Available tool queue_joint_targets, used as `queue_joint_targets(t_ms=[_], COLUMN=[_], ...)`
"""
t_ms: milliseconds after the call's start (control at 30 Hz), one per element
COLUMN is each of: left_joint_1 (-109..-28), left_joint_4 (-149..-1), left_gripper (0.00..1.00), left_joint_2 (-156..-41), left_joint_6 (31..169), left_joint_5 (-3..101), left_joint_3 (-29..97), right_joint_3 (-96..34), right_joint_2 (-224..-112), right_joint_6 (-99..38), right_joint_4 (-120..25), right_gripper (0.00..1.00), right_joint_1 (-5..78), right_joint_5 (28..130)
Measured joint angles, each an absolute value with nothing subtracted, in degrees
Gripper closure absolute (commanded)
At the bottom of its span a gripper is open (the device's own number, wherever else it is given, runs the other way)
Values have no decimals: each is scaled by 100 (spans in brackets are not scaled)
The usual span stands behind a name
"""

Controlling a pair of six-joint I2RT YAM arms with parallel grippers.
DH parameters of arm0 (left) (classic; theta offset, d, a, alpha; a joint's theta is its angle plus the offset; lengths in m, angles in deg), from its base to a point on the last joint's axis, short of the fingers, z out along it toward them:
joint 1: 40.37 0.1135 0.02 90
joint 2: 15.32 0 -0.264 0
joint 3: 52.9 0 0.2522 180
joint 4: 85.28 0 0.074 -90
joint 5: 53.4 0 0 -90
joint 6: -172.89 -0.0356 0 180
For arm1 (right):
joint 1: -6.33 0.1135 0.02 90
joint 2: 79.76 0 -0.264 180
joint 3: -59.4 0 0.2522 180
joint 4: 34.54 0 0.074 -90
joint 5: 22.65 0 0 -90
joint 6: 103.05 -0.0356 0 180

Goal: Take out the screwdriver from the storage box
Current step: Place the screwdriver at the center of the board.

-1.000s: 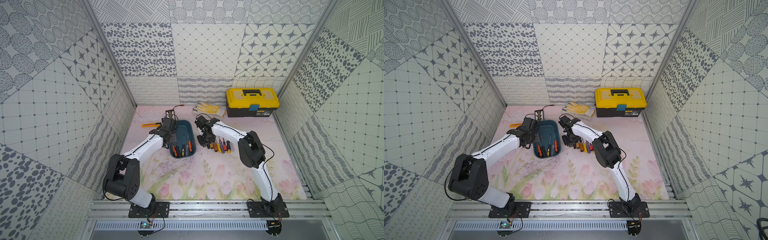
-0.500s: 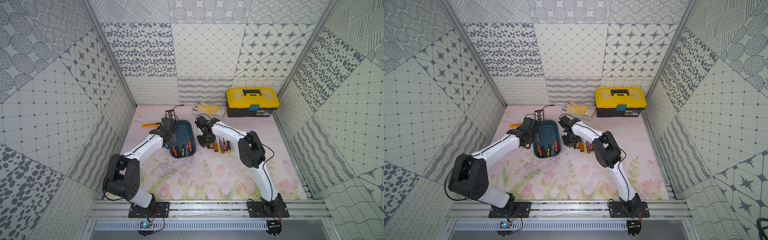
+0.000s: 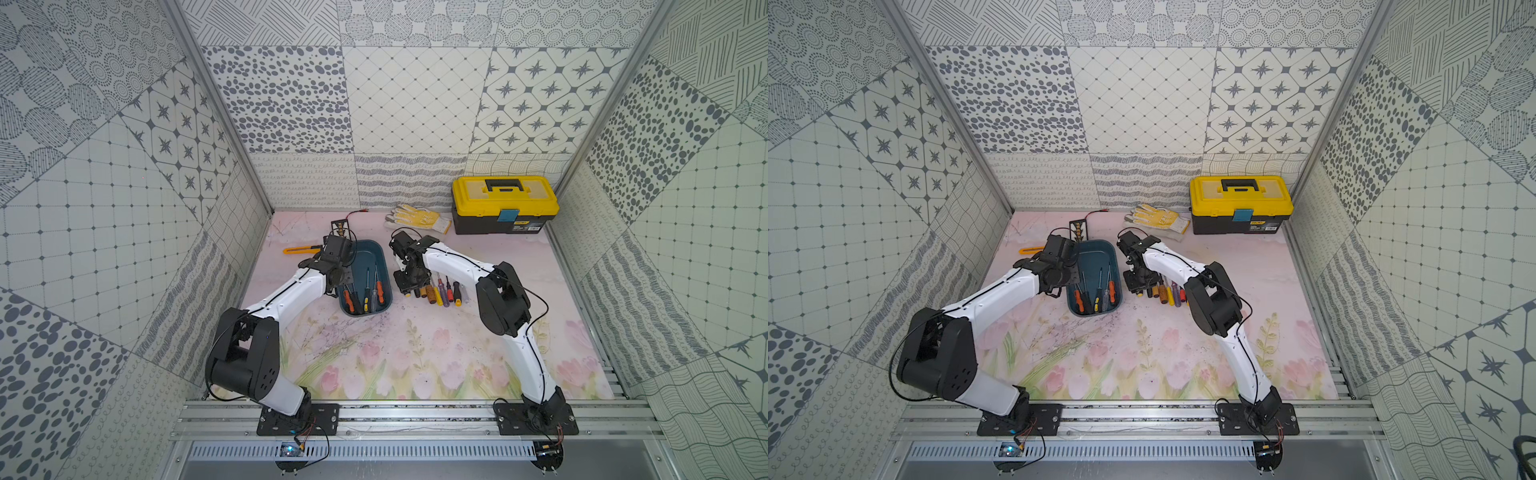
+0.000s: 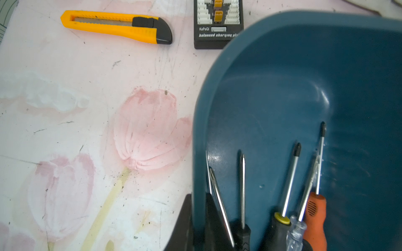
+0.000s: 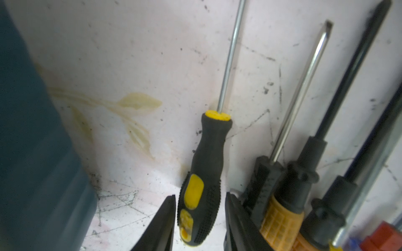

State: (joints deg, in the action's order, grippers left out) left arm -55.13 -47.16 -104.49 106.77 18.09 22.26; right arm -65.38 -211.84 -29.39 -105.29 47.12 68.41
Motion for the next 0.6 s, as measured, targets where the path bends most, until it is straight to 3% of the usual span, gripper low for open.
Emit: queue_joint_targets(t_ms=[300,600], left_joint_1=[-5513,-5513], left_joint_4=[-4766,-4851], left_gripper=[100,100], left_joint_2=[-10449,-10449], left_joint_6=[10673,10673], left_joint_5=[1851,2024], left_joint_3=[2226,2187], right_joint_3=[-6457,-5742], right_joint_2=[-20934,-19540], right_joint_6=[-2961,-3085], right_joint_4=[-10319,-9272], right_gripper=[57,53], right_joint_1=[4712,4712], right_joint_5=[6811,7136])
